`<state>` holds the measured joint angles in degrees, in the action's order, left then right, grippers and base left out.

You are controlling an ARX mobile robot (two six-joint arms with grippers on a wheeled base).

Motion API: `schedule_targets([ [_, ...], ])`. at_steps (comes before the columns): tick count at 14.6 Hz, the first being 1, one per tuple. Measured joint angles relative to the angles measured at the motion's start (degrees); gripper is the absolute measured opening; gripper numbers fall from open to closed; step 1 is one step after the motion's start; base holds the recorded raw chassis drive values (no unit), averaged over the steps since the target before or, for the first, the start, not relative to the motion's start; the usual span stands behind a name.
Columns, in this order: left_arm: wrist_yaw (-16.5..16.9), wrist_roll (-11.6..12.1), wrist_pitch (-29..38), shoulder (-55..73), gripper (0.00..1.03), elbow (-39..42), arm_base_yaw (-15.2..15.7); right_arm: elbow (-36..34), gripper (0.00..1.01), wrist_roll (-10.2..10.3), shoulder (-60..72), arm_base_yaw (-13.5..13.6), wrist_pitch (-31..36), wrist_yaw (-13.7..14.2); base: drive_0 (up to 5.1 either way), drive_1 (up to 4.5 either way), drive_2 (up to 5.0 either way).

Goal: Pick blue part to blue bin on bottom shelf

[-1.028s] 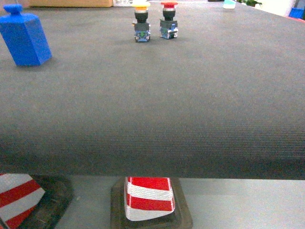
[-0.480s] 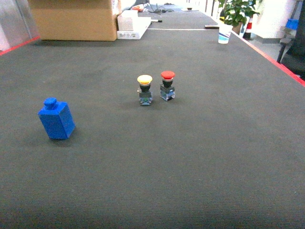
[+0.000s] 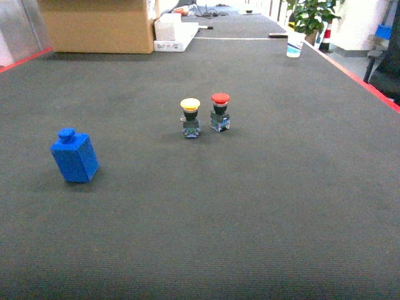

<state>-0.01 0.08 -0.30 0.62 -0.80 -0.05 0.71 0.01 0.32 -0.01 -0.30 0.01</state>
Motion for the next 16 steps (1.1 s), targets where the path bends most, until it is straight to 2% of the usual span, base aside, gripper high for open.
schedule_targets([
  [3, 0.0, 0.0, 0.0, 0.0, 0.98, 0.0, 0.0, 0.0, 0.98, 0.0, 0.0, 0.0, 0.0, 0.02, 0.0, 0.0, 0.0],
  [4, -1.14, -0.09, -0.28, 0.13, 0.98, -0.02, -0.35, 0.0, 0.98, 0.0, 0.0, 0.0, 0.0, 0.0, 0.0, 0.0, 0.0],
  [5, -14.08, -1.11, -1.03, 3.48, 0.98, -0.33, -6.25, 0.0, 0.98, 0.02, 0.0, 0.0, -0.04, 0.09, 0.0, 0.0, 0.0],
  [6, -22.77, -1.42, 0.52, 7.28, 0.98, -0.33, -9.99, 0.0, 0.98, 0.0, 0.0, 0.0, 0.02, -0.07, 0.0, 0.0, 0.0],
  [7, -29.07, -2.01, 3.89, 10.16, 0.98, -0.17, -10.16, 0.0, 0.98, 0.02, 0.0, -0.02, -0.02, 0.02, 0.0, 0.0, 0.0],
  [8, -29.44, -3.26, 9.9, 14.97, 0.98, -0.17, -9.51, 0.0, 0.98, 0.0, 0.0, 0.0, -0.02, -0.02, 0.0, 0.0, 0.0],
  [10, -23.34, -4.85, 30.8, 38.42, 0.98, -0.92, -9.49, 0.0, 0.98, 0.0, 0.0, 0.0, 0.0, 0.0, 0.0, 0.0, 0.0],
  [12, -18.71, -6.91, 52.02, 65.61, 0.98, -8.07, -8.46, 0.0, 0.98, 0.0, 0.0, 0.0, 0.0, 0.02, 0.0, 0.0, 0.0],
  [13, -17.38, -7.23, 59.12, 76.0, 0.98, -12.28, -8.39, 0.0, 0.98, 0.02, 0.0, 0.0, -0.02, 0.0, 0.0, 0.0, 0.0],
  [14, -16.22, -7.21, 63.14, 84.87, 0.98, -15.58, -8.35, 0.0, 0.98, 0.0, 0.0, 0.0, 0.0, 0.0, 0.0, 0.0, 0.0],
  [16, -14.91, -7.19, 65.26, 96.52, 0.98, -19.26, -8.2, 0.0, 0.98, 0.0, 0.0, 0.0, 0.0, 0.0, 0.0, 0.0, 0.0],
])
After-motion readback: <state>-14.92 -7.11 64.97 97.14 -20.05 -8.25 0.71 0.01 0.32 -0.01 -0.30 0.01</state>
